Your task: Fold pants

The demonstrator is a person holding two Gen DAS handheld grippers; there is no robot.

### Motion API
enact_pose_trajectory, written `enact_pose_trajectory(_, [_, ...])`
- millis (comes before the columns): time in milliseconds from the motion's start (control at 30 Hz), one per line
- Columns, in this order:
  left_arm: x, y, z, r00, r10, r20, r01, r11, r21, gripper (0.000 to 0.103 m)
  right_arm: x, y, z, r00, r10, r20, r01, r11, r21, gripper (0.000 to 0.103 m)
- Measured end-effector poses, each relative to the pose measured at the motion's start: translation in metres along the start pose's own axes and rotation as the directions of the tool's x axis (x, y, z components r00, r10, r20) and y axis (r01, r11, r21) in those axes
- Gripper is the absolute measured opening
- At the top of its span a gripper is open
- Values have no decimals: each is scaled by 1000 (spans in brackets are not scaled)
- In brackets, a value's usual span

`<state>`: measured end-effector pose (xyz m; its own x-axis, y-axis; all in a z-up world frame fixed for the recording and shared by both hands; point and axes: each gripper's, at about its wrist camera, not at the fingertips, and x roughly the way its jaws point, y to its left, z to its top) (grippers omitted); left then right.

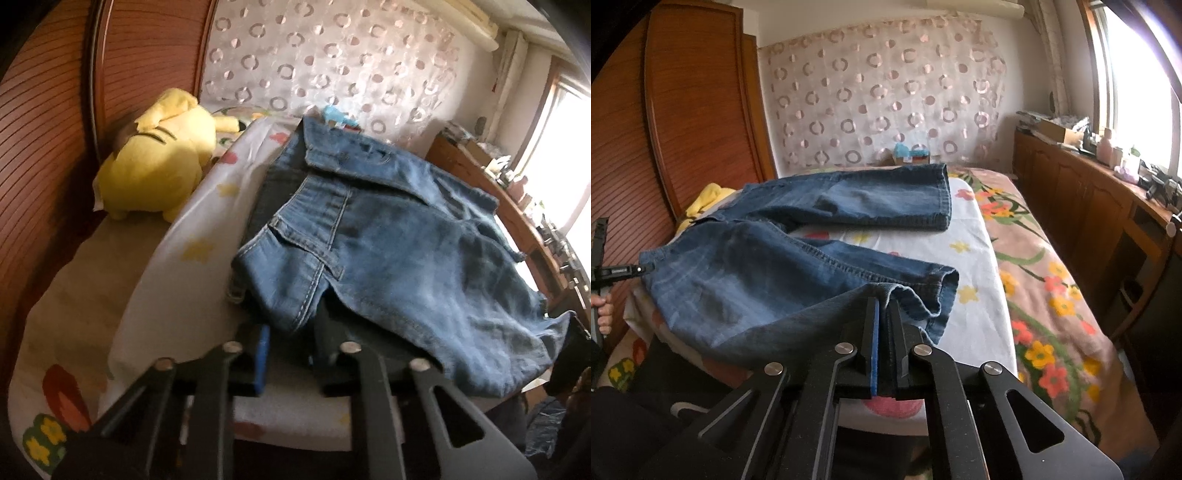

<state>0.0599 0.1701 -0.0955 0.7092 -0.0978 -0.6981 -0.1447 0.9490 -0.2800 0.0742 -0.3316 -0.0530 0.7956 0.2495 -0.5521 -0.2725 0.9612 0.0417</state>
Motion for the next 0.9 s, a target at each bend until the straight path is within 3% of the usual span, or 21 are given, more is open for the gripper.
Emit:
enact_pose_trajectory(400, [-39, -27, 53, 985, -36, 170, 23, 997, 79, 5, -7, -13, 53, 994, -23, 110, 26, 999, -30, 0])
enact_pose_trajectory(900, [-23, -42, 108, 975, -50, 217, 26, 993, 114, 4, 30, -32, 109, 985, -77, 152, 84, 996, -37, 0])
